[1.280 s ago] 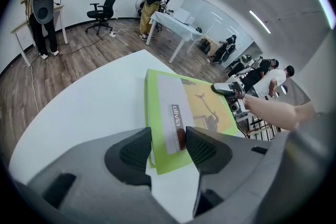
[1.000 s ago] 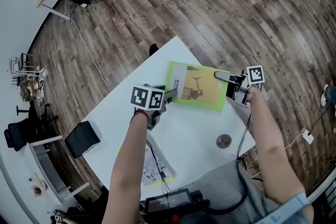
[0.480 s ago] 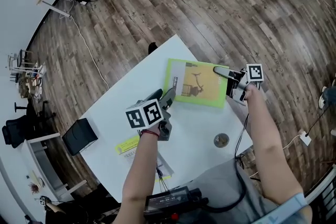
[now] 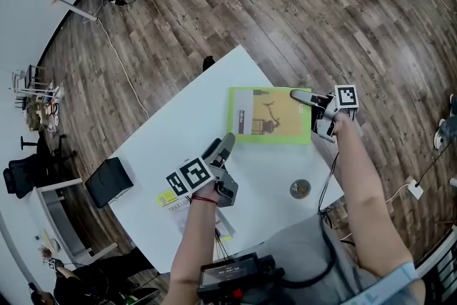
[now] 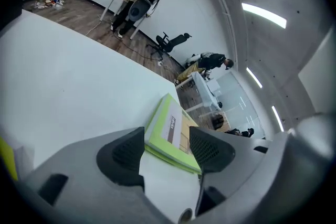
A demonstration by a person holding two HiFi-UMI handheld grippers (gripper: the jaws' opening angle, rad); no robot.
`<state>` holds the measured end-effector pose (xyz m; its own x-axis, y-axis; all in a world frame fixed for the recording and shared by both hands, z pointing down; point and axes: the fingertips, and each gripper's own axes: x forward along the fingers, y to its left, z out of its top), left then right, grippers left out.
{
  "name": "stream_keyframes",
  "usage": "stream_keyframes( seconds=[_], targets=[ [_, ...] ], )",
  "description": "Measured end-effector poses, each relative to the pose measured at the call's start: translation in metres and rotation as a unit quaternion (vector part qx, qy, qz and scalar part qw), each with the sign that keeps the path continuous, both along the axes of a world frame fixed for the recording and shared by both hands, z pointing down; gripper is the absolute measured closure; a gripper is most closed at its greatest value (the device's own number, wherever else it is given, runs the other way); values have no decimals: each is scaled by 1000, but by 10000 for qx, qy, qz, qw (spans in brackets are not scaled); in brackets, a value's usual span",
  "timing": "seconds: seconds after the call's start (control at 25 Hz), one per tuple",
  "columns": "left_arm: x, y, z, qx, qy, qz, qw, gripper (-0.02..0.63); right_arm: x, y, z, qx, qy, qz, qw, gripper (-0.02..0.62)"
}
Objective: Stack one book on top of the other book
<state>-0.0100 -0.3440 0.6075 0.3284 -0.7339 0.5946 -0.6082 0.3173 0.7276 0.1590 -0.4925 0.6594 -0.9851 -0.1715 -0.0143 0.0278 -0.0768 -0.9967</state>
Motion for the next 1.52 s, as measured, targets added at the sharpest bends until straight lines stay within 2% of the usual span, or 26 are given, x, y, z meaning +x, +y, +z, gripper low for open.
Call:
stream_keyframes(
  seconds=[0.12,0.2,0.36,0.52,0.68,1.04,1.08,1.12,1.16,1.52],
  targets=[
    [19,6,0,48,564,-81,9984,341,1,0,1,-21,5,61,10000,448],
    [42,10,3,12,1063,-206,9941,337,1,1,1,-80,-16,84,9999,448],
    [102,9,11,-47,1989,-344,9794,325,0,0,1,-123,-30,78,9999,448],
    [148,8,18,-154,2759,-526,9596,307,0,0,-3,-162,-97,161,9997,448],
    [160,2,25,-8,2845,-664,9564,293,0,0,-5,-209,-114,171,9996,448],
    [150,-32,31,603,2832,-1035,9516,290,-3,2,-11,-254,-161,67,9995,448],
    [150,-35,30,634,2839,-1057,9509,296,-3,3,-12,-259,-155,63,9995,448],
    [150,-37,29,650,2837,-1074,9507,330,-3,3,-13,-282,-145,78,9995,448],
    [150,-38,28,659,2827,-1085,9508,439,-3,3,-14,-308,-140,106,9994,448],
    [155,-32,14,783,2821,-977,9512,451,6,10,-27,-283,-149,206,9993,448]
  ],
)
